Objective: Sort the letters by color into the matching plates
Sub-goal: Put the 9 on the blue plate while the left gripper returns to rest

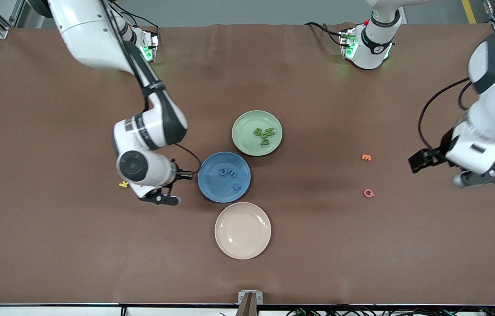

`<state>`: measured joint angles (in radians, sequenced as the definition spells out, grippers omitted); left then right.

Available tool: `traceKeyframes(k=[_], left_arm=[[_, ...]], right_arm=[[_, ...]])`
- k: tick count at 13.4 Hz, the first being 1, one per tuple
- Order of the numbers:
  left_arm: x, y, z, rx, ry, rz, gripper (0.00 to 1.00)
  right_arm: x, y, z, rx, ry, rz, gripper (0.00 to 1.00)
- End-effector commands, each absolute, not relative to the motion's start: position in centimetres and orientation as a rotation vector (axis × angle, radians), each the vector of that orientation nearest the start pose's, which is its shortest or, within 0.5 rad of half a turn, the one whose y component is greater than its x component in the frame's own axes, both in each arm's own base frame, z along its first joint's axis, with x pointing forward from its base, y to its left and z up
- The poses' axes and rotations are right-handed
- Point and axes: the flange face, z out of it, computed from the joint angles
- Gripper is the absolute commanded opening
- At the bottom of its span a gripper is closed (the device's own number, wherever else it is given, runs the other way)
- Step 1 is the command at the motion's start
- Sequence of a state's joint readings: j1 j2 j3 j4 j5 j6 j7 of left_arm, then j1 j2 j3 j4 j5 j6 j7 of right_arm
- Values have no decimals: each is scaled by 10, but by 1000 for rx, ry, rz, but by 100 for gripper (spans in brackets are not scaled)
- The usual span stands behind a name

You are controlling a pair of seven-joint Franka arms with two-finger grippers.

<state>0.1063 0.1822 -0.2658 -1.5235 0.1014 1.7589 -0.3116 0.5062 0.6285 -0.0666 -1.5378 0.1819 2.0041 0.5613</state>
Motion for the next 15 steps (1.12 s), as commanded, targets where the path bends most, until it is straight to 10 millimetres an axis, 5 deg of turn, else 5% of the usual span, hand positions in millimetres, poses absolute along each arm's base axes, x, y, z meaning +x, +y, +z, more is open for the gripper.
traceKeyframes(k=[1,4,10,11,12,13,15], left_arm=[[578,-51,584,-3130,-216,-49,100],[549,-34,603,-3124,-150,-34,100],[521,-40,630,-3115,-123,-1,100],[518,-40,632,-3115,-111,4,100],[517,-40,633,-3115,-97,9,100],[516,-39,635,-3115,-83,12,100],[516,-39,640,-3117,-42,5,100]], right_arm=[[601,347,253,-3057,449,234,18],[593,370,229,-3047,484,171,18],[595,365,207,-3053,496,161,26],[595,365,207,-3055,496,165,41],[595,364,208,-3055,502,173,75],[595,363,211,-3055,503,178,99],[590,364,218,-3070,493,225,100]])
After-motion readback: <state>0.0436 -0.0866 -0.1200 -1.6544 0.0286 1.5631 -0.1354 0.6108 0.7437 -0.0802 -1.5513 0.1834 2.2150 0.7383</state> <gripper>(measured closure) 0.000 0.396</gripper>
